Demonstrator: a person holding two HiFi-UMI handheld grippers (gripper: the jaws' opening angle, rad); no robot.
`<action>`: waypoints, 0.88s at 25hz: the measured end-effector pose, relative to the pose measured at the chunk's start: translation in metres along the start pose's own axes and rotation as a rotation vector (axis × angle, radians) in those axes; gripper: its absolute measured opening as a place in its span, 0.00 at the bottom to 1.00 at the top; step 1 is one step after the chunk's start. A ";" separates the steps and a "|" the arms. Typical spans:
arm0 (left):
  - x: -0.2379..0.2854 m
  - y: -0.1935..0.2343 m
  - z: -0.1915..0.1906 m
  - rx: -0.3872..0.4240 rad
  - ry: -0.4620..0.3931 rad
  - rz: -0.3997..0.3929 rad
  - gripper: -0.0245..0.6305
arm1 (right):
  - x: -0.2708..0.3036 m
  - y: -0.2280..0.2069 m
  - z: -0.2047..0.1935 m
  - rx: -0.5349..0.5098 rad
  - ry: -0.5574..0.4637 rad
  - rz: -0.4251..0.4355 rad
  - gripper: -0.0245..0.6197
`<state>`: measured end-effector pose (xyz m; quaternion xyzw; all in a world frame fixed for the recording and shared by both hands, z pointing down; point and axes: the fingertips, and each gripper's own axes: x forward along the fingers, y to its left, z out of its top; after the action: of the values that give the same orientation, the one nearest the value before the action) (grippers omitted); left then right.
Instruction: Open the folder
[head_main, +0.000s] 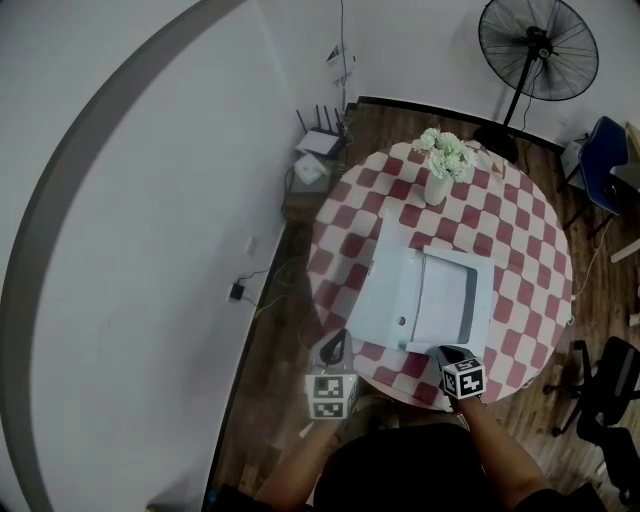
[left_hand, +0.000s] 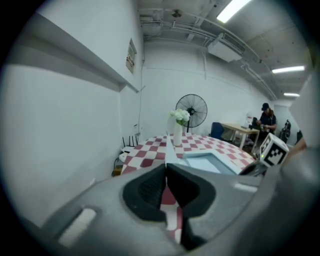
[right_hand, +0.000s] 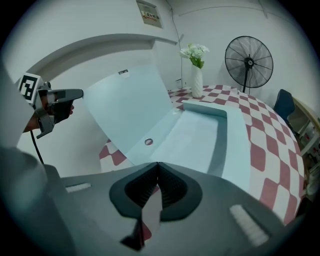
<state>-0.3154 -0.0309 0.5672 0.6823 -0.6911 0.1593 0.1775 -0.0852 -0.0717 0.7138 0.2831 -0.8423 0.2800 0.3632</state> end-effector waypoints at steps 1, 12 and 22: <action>0.000 0.009 -0.006 -0.010 0.011 0.018 0.05 | 0.003 0.006 0.000 -0.007 0.005 0.004 0.04; 0.017 0.085 -0.084 -0.101 0.171 0.172 0.07 | 0.020 0.050 0.014 -0.049 -0.015 0.030 0.04; 0.053 0.126 -0.142 -0.143 0.304 0.227 0.09 | 0.040 0.058 0.011 0.016 -0.017 0.013 0.04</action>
<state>-0.4374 -0.0100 0.7201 0.5537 -0.7385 0.2297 0.3086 -0.1531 -0.0506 0.7229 0.2829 -0.8448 0.2868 0.3521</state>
